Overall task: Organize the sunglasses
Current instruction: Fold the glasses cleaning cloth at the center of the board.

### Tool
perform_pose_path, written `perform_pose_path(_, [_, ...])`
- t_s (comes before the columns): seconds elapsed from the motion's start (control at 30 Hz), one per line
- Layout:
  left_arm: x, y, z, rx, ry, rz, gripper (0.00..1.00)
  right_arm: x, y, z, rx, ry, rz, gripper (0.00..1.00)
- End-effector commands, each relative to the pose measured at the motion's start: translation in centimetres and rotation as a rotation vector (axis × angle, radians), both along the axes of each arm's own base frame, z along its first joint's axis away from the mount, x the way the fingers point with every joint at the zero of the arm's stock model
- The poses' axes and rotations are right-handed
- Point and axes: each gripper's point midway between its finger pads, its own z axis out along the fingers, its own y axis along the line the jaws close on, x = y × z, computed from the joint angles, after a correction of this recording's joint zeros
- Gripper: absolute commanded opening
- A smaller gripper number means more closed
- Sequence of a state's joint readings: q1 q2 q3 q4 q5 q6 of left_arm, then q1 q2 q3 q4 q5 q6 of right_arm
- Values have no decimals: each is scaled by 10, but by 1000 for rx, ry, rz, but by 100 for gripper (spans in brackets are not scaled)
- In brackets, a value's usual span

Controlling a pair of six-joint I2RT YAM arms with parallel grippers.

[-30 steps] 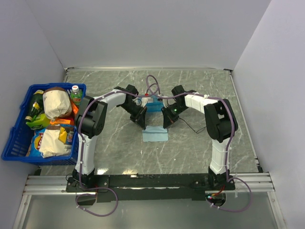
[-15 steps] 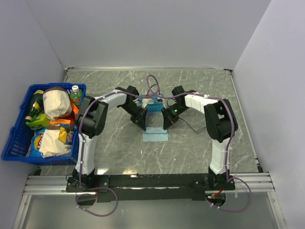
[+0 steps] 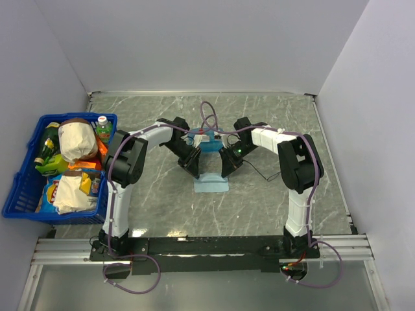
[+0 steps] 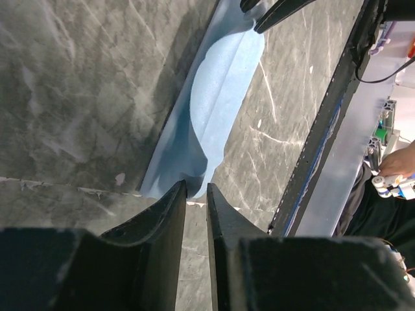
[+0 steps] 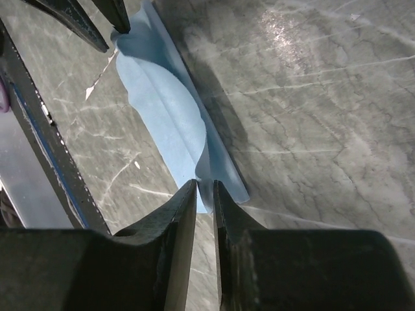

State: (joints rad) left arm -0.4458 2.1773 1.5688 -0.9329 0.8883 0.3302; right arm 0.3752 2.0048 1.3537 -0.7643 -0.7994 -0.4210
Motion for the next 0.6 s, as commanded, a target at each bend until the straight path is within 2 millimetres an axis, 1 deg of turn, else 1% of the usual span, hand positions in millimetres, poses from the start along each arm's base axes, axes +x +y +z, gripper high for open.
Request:
perform_pose_path(0.0, [-2, -12, 6, -56, -12, -53, 26, -2, 8, 18, 52, -48, 56, 25])
perform_pose_path(0.37, [-9, -14, 13, -93, 3, -86, 26, -9, 10, 23, 78, -36, 84, 30])
perform_pose_path(0.57, [-13, -14, 18, -119, 13, -102, 29, -12, 11, 23, 81, -29, 99, 33])
